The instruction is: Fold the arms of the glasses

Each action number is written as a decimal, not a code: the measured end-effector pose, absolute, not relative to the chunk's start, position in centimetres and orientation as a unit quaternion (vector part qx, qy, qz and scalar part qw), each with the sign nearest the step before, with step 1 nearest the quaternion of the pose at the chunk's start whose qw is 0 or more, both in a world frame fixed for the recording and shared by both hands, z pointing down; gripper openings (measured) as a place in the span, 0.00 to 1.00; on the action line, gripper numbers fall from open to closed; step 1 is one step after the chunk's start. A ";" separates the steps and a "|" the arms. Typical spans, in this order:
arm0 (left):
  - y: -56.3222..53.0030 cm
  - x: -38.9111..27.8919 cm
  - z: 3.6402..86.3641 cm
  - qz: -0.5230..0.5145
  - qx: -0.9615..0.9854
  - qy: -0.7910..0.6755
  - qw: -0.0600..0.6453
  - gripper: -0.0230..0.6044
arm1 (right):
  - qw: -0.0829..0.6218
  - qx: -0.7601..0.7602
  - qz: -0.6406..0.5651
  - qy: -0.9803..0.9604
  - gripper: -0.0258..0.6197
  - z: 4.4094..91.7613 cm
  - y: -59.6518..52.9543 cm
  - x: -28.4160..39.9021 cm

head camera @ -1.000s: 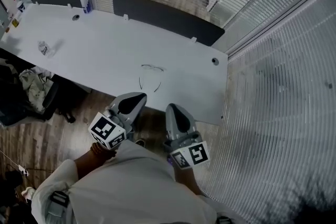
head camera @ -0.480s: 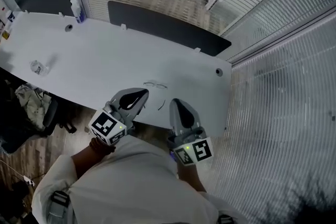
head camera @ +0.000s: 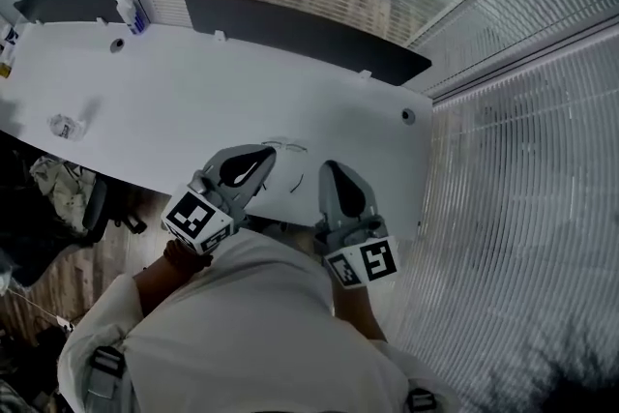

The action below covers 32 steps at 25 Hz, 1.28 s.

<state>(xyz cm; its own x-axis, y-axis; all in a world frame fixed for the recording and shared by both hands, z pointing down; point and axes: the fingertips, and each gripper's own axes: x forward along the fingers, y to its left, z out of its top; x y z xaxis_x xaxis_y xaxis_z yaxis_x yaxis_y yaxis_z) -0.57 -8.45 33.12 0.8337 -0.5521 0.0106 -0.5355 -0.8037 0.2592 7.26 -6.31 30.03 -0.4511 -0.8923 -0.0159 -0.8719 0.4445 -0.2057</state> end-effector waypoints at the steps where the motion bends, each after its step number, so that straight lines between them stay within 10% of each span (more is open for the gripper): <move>1: -8.5 -0.5 33.6 -0.032 0.949 -0.286 0.130 0.04 | 0.058 -0.520 -0.091 0.847 0.04 30.5 -6.5 7.3; 12: -6.3 -0.7 42.3 0.033 0.933 -0.294 0.204 0.04 | 0.016 -0.513 -0.182 0.839 0.04 38.1 -4.5 7.1; 32: -14.3 1.9 62.2 0.261 0.940 -0.191 0.113 0.21 | -0.098 -0.526 -0.286 0.795 0.09 56.2 -9.2 9.9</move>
<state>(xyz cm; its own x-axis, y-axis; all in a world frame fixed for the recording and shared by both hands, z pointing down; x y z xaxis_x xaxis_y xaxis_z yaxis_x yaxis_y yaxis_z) 1.92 -14.33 62.16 0.7910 -0.2994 0.5335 -0.4172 -0.9018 0.1126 9.89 -9.19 56.17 -0.4268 -0.7804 0.4570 -0.8925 0.2819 -0.3521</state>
